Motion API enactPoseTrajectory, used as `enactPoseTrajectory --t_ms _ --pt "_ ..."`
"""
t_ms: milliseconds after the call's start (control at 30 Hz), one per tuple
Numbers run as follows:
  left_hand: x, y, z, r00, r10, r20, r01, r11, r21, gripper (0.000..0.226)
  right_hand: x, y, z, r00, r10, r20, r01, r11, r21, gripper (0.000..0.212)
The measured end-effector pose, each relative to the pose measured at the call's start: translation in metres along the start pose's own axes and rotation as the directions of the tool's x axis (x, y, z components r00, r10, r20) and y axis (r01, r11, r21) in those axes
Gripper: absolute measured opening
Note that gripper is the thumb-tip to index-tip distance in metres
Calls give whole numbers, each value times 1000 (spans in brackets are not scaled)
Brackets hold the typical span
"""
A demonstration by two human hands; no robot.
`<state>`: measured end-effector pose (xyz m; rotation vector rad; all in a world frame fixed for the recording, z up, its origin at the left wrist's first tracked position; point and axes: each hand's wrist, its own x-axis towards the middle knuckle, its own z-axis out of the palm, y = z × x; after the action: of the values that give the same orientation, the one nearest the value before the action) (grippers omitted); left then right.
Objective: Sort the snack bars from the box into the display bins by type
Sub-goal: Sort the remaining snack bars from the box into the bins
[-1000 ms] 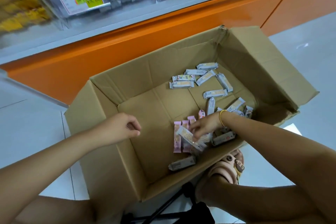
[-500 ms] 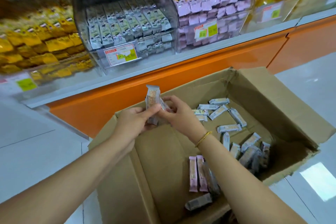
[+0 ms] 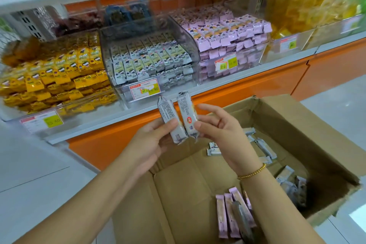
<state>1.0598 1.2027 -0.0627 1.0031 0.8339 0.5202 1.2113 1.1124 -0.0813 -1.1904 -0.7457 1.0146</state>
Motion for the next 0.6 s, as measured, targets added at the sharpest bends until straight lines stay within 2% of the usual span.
enactPoseTrajectory --t_ms 100,167,267,400,500,600 --pt "1 7 0 993 -56 102 66 993 -102 41 0 -9 0 982 -121 -143 102 986 -132 45" --pt "3 9 2 990 -58 132 78 986 -151 37 1 -12 2 973 -164 -160 123 963 -242 47" --pt "5 11 3 986 -51 157 78 981 -175 34 -1 -12 6 977 -157 -144 110 951 -290 50" --pt "7 12 0 982 -64 180 90 986 -141 38 -6 -9 11 968 -213 -129 139 892 -430 48" --pt "5 12 0 976 -69 206 92 990 -106 41 -9 -9 16 966 -205 -158 117 890 -441 48" --pt "2 13 1 978 -12 208 18 999 -27 45 -8 -8 19 967 -189 -170 106 906 -410 49"
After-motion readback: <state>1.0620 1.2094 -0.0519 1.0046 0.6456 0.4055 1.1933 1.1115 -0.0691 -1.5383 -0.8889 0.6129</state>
